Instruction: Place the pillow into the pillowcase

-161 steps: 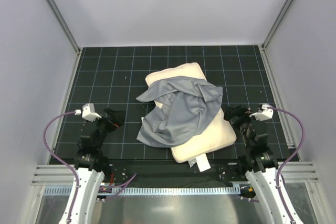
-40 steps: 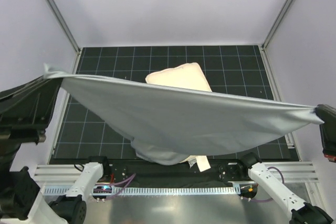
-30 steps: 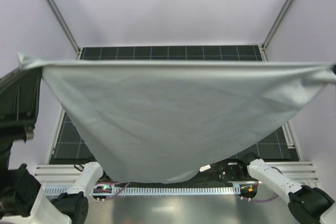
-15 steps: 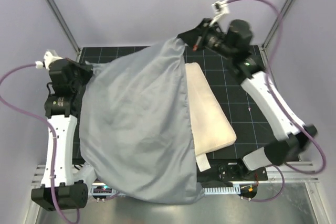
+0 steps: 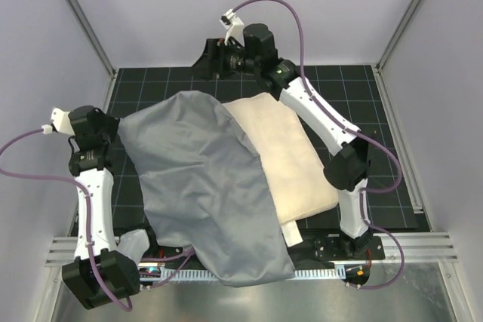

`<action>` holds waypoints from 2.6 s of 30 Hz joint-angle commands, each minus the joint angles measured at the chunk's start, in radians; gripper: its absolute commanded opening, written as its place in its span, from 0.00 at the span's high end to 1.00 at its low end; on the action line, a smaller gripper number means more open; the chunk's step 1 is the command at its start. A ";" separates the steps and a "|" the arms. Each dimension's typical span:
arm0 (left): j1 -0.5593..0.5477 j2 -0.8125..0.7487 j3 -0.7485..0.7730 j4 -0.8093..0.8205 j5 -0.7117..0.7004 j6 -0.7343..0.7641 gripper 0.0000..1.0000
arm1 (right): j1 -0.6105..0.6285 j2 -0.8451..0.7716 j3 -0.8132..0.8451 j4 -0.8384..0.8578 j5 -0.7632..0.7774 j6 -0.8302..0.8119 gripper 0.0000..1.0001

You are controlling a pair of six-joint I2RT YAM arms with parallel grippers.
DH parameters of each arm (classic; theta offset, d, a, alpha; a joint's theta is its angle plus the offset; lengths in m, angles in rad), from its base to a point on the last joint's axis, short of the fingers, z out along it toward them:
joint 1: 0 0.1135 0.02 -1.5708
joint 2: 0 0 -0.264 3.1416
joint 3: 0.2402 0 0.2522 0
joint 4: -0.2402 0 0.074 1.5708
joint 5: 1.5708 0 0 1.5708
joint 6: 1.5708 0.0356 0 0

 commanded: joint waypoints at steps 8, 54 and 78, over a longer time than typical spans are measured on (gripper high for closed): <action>0.007 -0.034 0.040 0.052 0.026 0.099 0.04 | -0.176 -0.477 -0.533 -0.157 0.317 -0.107 0.10; -0.653 0.728 0.162 0.273 -0.036 0.082 0.89 | -0.750 -0.812 -1.293 -0.114 0.639 0.186 0.96; -0.343 0.601 0.298 0.155 -0.332 -0.164 0.99 | -0.548 -1.067 -1.381 -0.027 0.142 -0.113 0.12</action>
